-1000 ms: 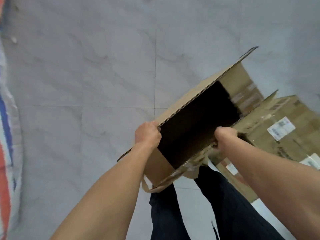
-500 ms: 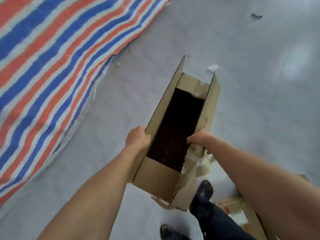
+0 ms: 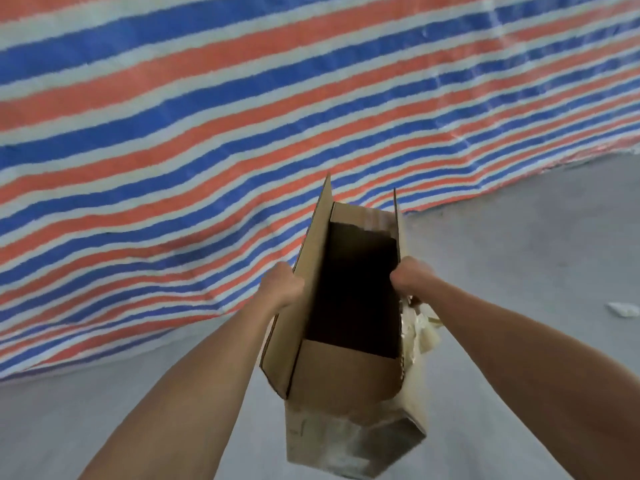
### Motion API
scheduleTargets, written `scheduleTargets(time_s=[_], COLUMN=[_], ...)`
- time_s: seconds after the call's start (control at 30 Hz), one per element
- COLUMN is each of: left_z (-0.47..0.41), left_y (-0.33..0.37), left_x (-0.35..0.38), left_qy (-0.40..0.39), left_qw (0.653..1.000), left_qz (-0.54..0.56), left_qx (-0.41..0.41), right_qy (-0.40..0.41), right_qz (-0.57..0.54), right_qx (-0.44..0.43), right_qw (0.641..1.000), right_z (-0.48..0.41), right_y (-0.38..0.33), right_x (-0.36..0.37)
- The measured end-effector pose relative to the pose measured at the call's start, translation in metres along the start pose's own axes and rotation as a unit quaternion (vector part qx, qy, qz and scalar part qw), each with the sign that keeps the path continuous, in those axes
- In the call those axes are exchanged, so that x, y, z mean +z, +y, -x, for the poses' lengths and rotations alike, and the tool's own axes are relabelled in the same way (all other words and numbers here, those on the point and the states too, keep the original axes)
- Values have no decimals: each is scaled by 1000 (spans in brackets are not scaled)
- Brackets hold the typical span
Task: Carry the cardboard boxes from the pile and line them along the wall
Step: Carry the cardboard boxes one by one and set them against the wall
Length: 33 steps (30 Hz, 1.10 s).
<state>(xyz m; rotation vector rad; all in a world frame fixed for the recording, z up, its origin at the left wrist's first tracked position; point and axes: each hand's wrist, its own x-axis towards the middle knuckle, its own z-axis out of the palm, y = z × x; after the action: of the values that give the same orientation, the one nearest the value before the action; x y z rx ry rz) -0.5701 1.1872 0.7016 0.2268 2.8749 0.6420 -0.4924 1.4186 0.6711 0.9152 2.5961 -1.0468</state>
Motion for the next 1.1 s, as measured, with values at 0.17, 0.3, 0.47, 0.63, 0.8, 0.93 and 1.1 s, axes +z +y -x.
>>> scheduleTargets(time_s=[0.17,0.3,0.47,0.63,0.8,0.93,1.1], left_z=[24,46,67,72,74,82,109], left_y=[-73,-128,-182,-222,-263,-312,-381], left_x=[-131,-220,-308,-389,-462,-496,-518], left_qy=[51,108,161,199,232,263,302], left_qw=[996,985,963,946,921,889,842], left_qz=[33,65,109,101,72,96,122], left_qx=[-60,-117,-186,-235,-304,-362,-429], right_qy=[-12,-12,-26,-34,-40,-65,-105], right_qz=[52,101,150,160,165,172,188], right_qx=[-155,-254,-345,-436,-514,-569,-620], right_qw=[986,962,926,885,841,802,754], right_z=[38,69,96,104,117,141,185], right_y=[-151,-264,-388,-506,-620,-694,-766], right_x=[4,12,26,49,84,128,204])
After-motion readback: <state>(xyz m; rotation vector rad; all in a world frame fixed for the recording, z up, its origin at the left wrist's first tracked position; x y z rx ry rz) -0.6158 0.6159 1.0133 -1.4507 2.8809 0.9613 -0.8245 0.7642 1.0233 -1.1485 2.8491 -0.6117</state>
